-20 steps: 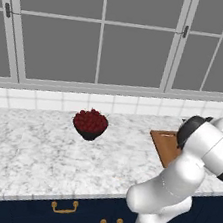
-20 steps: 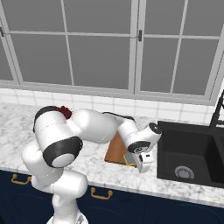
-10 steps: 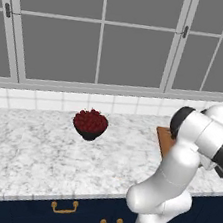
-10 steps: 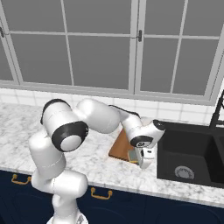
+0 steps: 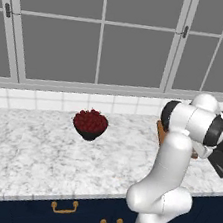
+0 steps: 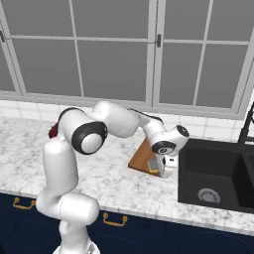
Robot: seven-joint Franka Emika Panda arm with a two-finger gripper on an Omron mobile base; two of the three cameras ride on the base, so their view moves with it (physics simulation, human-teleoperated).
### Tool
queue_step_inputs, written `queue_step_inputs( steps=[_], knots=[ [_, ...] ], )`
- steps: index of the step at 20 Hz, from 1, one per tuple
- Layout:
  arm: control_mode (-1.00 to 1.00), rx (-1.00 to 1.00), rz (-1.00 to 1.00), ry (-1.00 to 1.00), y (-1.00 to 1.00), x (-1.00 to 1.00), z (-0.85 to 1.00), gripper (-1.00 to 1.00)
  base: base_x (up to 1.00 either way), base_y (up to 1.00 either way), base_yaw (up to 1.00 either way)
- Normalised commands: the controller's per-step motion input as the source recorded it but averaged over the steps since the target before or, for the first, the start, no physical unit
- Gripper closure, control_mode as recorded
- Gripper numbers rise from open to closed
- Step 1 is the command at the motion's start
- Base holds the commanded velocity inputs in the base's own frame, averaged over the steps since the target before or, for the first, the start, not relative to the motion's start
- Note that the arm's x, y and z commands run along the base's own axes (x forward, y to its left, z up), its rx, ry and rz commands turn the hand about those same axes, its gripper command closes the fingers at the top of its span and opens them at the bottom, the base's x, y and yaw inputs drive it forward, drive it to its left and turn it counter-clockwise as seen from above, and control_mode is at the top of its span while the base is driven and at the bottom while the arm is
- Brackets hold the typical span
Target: Pick up the sponge from the counter and clean the cutting board by briefly scrubbing or pressing down on the cutting board. Once finished, release the sponge.
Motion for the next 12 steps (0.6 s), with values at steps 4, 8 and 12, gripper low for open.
queue_step_inputs(
  steps=[4,8,12],
  knots=[
    [-1.00,0.06,0.00,-0.05,-0.05,0.51,0.00,1.00,0.00,0.00,0.00],
    [-1.00,0.07,0.00,-0.08,-0.01,0.54,0.00,1.00,0.00,0.00,0.00],
    [-1.00,0.02,0.00,-0.08,0.00,0.69,0.00,1.00,0.00,0.00,0.00]
  ],
)
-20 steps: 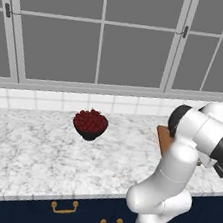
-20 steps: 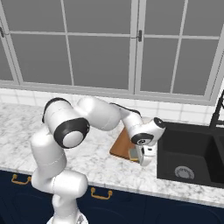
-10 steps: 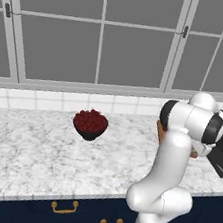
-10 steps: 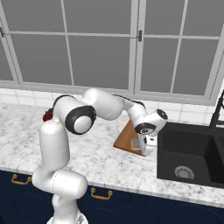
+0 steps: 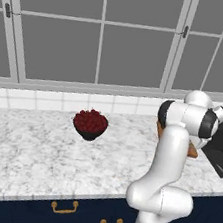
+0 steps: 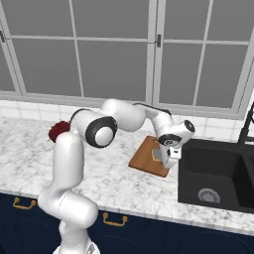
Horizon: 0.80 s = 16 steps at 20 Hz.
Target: Pick up the sponge from the counter and clean the cutting board by briefly scrubbing or pressing down on the cutting board. Once finished, release the sponge.
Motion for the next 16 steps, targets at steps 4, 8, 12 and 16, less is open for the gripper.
queue_step_inputs(
  steps=[4,8,12,16],
  knots=[
    [-1.00,0.01,0.00,-0.06,0.00,0.85,0.00,1.00,0.00,0.00,0.00],
    [-1.00,0.00,0.00,-0.02,0.00,0.88,-0.03,1.00,0.00,0.00,0.00],
    [-1.00,0.00,0.00,0.00,0.06,0.64,-0.38,1.00,0.00,0.00,0.00],
    [-1.00,0.00,0.00,0.00,0.51,0.01,-0.68,1.00,0.00,0.00,0.00]
  ],
)
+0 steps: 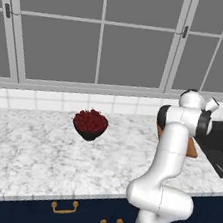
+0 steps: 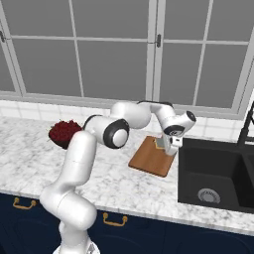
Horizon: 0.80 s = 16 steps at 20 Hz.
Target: Pick up the sponge from the counter and clean the cutting board by briefly scrubbing or pressing down on the cutting board. Once finished, release the sponge.
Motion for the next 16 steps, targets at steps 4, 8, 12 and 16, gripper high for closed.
queue_step_inputs(
  steps=[4,8,12,16],
  knots=[
    [-1.00,0.00,-0.01,0.00,0.88,-0.09,-0.49,1.00,0.00,0.00,0.00],
    [-1.00,0.00,-0.02,0.00,0.91,-0.04,-0.33,1.00,0.00,0.00,0.00],
    [-1.00,0.00,-0.05,0.00,0.89,-0.24,-0.34,1.00,0.00,0.00,0.00],
    [-1.00,0.00,-0.05,0.00,0.89,-0.25,-0.58,1.00,0.00,0.00,0.00]
  ],
)
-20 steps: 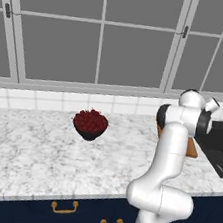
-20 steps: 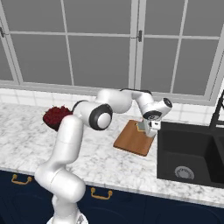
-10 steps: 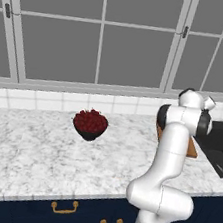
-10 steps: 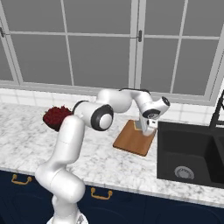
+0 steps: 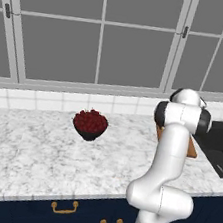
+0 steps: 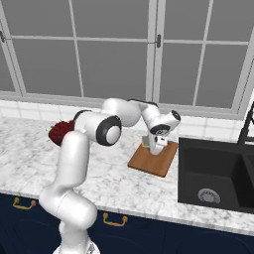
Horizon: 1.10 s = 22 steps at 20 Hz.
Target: Pick up the sponge from the counter and clean the cutting board by briefly scrubbing or pressing down on the cutting board. Once finished, release the sponge.
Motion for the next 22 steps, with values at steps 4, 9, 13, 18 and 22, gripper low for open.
queue_step_inputs(
  steps=[4,9,13,18,22],
  knots=[
    [-1.00,0.00,-0.03,0.00,0.71,-0.32,-0.71,1.00,0.00,0.00,0.00],
    [-1.00,0.00,-0.03,0.00,0.13,-0.67,-0.72,1.00,0.00,0.00,0.00],
    [-1.00,0.00,0.00,0.00,0.00,-0.99,-0.62,1.00,0.00,0.00,0.00],
    [-1.00,0.00,0.00,0.02,0.01,-1.00,-0.67,1.00,0.00,0.00,0.00],
    [-1.00,0.00,0.00,0.09,0.04,-1.00,-0.71,1.00,0.00,0.00,0.00]
  ],
)
